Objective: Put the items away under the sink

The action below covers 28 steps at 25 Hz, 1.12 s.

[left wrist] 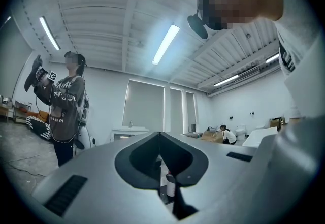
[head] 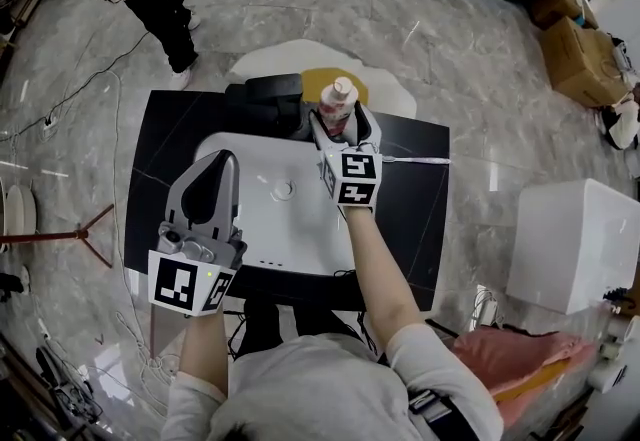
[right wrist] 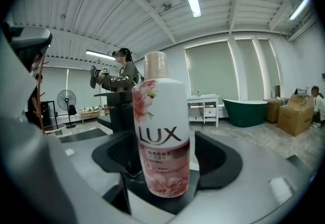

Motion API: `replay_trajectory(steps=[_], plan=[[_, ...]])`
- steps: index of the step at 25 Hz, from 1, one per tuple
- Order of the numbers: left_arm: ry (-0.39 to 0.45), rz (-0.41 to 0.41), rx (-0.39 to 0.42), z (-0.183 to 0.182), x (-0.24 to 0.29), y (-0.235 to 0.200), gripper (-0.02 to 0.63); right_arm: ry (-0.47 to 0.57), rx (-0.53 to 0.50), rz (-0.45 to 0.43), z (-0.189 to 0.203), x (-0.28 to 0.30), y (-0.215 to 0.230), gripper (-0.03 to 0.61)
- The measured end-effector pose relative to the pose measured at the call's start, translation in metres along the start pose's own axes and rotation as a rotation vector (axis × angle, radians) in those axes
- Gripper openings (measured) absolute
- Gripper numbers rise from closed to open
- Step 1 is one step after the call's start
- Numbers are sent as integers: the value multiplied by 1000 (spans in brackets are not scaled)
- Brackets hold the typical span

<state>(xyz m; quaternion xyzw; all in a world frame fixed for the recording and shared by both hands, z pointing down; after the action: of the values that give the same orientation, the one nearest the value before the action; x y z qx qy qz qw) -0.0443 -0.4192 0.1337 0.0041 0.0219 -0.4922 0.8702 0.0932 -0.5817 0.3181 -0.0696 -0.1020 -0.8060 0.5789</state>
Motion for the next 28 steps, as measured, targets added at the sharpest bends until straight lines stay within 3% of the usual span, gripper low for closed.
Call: replay_trajectory(steps=[10,22,28], plan=[[-14,-27,5,3,-13,-12,2,-11,-5,40,7,12,0,365],[-9,-30,6,3,-18,-14,2,-25,-53,-1,9,-1,0,350],[8,-14,17,-5,-15,-9,2,17,-21,-21,-16,-25,3,350]])
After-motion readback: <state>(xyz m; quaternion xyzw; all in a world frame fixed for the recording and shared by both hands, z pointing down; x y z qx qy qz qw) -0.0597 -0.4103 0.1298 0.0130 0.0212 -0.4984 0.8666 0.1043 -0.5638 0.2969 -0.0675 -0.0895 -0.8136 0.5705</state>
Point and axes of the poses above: the fingertips, and each gripper's own axes: x forward along the fingers, y to its right, z out of its underside, the point moved 2 cm from there along -x, backward along the fingers, and after that the axes turned 11 degrees about z, right-handed, at the moved point
